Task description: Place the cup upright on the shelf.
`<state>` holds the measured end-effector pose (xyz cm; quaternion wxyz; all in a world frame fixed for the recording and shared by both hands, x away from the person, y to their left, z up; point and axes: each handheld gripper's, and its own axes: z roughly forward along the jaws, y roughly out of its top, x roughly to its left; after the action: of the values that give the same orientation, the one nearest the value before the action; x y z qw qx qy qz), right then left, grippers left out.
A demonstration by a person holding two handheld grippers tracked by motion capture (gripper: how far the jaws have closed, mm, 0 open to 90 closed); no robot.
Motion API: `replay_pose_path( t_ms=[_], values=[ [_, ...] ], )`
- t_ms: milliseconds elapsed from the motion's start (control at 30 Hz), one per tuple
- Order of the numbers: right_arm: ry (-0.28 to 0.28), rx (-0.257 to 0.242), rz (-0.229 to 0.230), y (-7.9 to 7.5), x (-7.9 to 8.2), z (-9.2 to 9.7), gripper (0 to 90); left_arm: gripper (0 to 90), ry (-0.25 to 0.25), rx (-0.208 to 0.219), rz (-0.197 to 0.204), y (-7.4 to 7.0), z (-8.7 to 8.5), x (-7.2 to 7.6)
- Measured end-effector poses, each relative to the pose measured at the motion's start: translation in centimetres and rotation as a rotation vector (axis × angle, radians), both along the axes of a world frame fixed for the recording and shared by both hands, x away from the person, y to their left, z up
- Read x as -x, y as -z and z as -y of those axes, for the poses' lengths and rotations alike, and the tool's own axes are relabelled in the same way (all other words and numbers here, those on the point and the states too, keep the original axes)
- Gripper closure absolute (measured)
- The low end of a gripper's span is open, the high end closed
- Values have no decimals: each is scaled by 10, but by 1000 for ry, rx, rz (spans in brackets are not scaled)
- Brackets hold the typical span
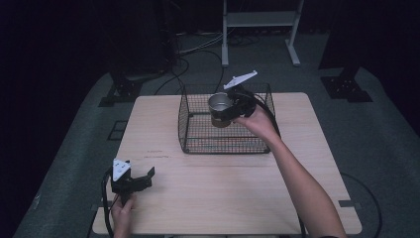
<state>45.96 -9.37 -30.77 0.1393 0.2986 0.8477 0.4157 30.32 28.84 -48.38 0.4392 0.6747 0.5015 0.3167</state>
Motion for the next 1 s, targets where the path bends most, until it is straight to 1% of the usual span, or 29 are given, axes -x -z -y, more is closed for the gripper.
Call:
replay_pose_path(
  t_ms=[67, 133, 167, 233, 433, 533, 900, 1000],
  values=[
    [7, -4, 4, 1, -4, -2, 179, 0, 0, 0, 0, 0, 0, 0],
    [10, -1, -5, 4, -8, -4, 179, 0, -1, 2, 0, 0, 0, 0],
    [14, 2, -9, 6, -9, -5, 179, 0, -2, 5, 1, 0, 0, 0],
    [19, 15, -18, 11, -13, -7, 179, 0, 1, -3, -2, 0, -1, 0],
    [31, 29, -46, 26, -24, -11, 179, 0, 2, -2, -2, 0, -1, 0],
    [37, 34, -49, 32, -29, -12, 179, 0, 3, -4, -5, 0, -1, 0],
    [47, 37, -68, 48, -41, -16, 179, 0, 2, -3, -7, -1, -1, 0],
    [60, 43, -83, 53, -45, -16, 179, 0, 1, 1, -5, -1, -1, 0]
  ],
)
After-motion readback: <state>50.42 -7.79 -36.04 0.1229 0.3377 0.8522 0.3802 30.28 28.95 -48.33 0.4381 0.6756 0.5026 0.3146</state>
